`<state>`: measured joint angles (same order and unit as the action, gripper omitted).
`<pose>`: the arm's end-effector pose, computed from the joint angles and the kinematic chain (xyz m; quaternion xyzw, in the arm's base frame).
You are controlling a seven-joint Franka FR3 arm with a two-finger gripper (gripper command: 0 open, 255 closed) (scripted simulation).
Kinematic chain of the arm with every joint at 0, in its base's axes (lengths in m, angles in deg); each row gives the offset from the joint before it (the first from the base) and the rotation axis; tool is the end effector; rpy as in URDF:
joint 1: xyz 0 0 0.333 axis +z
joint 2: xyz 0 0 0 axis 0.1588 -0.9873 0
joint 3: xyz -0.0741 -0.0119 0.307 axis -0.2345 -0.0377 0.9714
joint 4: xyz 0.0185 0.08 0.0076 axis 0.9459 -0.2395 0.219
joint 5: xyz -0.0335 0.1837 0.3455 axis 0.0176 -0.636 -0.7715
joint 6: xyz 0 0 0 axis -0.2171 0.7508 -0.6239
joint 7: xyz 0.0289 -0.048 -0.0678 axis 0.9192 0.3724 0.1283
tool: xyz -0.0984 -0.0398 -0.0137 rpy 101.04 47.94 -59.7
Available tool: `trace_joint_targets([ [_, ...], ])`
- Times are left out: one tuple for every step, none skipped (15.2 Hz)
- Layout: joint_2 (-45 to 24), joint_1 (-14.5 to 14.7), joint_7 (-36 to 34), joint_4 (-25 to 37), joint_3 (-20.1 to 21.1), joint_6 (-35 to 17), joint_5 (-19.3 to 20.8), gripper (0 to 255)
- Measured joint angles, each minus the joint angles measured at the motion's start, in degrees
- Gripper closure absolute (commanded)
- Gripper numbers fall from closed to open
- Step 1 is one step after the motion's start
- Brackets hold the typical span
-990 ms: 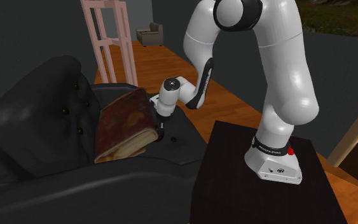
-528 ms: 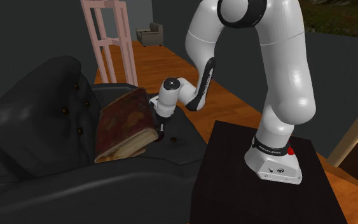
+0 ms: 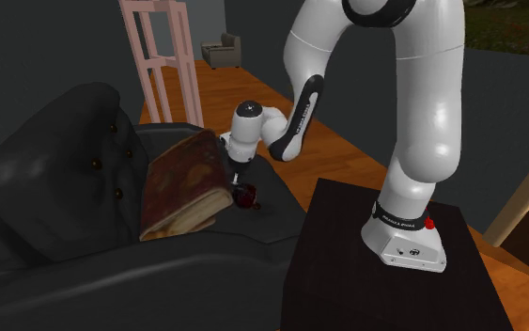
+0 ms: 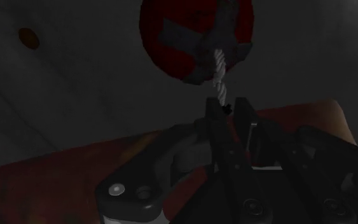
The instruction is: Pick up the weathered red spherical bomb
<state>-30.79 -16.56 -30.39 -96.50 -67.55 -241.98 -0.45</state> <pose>0.4837 -0.0062 0.1952 0.9755 0.1357 0.1330 0.1109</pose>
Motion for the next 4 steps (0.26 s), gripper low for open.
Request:
trace_joint_targets([
  [0.8, -0.5, 1.2, -0.4, 0.7, 0.1, -1.2, 255],
  [1.6, -1.2, 2.9, -0.6, 1.7, 0.7, -2.9, 255],
  [2.8, -1.8, 4.2, -1.3, 2.5, 1.1, -4.4, 255],
  [3.2, -2.0, 4.9, -1.3, 2.9, 1.3, -5.2, 255],
])
